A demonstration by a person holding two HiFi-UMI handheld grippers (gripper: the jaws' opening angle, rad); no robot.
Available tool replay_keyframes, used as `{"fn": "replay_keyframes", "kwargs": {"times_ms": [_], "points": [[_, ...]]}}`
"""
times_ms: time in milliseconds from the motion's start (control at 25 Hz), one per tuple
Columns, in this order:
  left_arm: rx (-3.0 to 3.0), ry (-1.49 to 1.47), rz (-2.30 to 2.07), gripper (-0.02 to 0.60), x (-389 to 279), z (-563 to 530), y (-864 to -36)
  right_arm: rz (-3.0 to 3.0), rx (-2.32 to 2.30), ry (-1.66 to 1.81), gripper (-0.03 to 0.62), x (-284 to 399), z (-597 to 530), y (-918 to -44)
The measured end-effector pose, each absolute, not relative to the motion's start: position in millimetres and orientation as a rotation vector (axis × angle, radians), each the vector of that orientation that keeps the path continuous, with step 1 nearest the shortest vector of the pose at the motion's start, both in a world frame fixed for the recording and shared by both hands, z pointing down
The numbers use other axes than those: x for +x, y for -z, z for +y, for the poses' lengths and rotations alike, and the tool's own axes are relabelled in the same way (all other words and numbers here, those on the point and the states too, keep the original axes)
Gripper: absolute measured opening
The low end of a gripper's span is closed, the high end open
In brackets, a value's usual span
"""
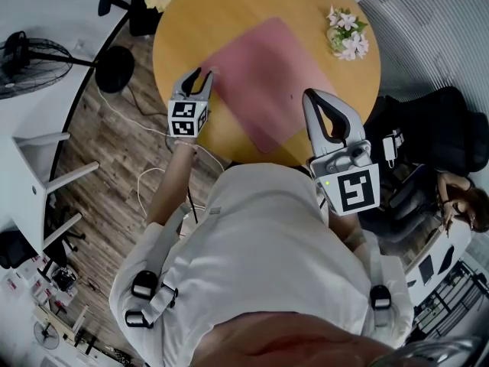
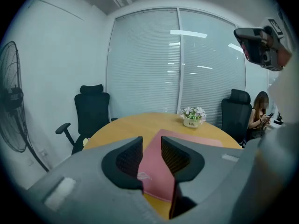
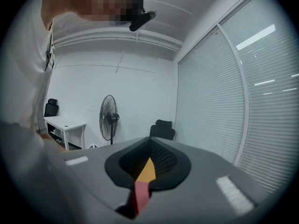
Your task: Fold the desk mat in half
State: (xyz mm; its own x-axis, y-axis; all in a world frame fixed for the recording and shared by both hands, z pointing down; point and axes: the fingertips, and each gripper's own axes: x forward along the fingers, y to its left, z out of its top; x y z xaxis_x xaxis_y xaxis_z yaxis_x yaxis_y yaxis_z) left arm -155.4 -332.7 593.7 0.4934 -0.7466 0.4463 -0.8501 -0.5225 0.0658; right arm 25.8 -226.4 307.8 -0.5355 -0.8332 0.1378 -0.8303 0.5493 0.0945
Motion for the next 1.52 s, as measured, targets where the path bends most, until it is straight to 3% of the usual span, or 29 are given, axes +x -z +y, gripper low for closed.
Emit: {"fn": "replay_keyframes", "kwargs": {"times_ms": [640,1080,1520], "points": [[2.274,-0.772,-1.259,0.166,-179,-374,-728,-2.608,1.399,0.0,0.005,25,-233,-316],[2.128,-0.859,-1.194,0.23,-191,-392,-805,-2.597,1.352,0.036,0.005,25,-231,-325],[2.101,-0.876,-1.17,0.247,-183,-393,-823,-2.588,1.319,-0.005,0.005,24,-235,-335]]}}
